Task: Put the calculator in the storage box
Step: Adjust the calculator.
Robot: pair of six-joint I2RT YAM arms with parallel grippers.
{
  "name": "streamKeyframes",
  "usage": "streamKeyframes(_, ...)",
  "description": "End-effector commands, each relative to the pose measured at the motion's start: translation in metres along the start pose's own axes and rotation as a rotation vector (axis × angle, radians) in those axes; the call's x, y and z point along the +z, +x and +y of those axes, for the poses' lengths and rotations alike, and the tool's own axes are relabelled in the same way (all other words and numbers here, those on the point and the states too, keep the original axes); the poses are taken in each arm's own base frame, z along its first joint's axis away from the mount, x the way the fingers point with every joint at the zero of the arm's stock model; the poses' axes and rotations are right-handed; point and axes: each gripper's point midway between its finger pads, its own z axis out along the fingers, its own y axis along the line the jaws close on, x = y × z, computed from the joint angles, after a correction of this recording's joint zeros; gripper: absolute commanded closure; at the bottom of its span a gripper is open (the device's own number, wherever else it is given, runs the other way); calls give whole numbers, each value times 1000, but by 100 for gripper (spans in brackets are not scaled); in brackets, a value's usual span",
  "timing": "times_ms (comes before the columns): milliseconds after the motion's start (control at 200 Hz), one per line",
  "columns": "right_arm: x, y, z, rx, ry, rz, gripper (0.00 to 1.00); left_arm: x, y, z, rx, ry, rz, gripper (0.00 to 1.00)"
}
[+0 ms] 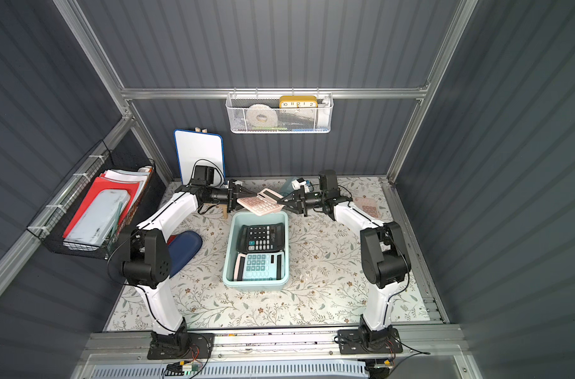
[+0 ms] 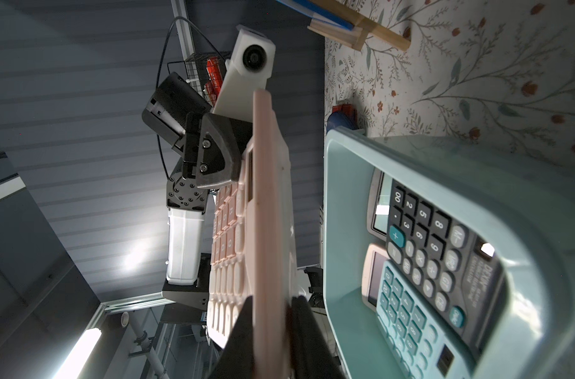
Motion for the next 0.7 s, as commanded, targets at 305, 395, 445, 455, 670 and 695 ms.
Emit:
streamKeyframes(305,3,-14,26,-51,-33,-15,71,-3,14,-36,98,48,10,89)
streamKeyframes(395,2,-16,26,-46,-24,-38,62,-4,9,-40,107,40,-26,89)
streamKeyframes(445,1,-16,27,-44,-21,-50,57,-5,5,-43,116,34,-48,90)
streamKeyframes(455,1,-17,27,-43,-20,-53,57,-5,4,-44,117,33,-53,91)
streamKeyframes(670,-3,-19,31,-24,-11,-125,40,-10,-11,-52,126,18,-167,91)
streamKeyframes(695,-4,-20,31,-15,-5,-142,38,-10,-12,-54,131,17,-181,91)
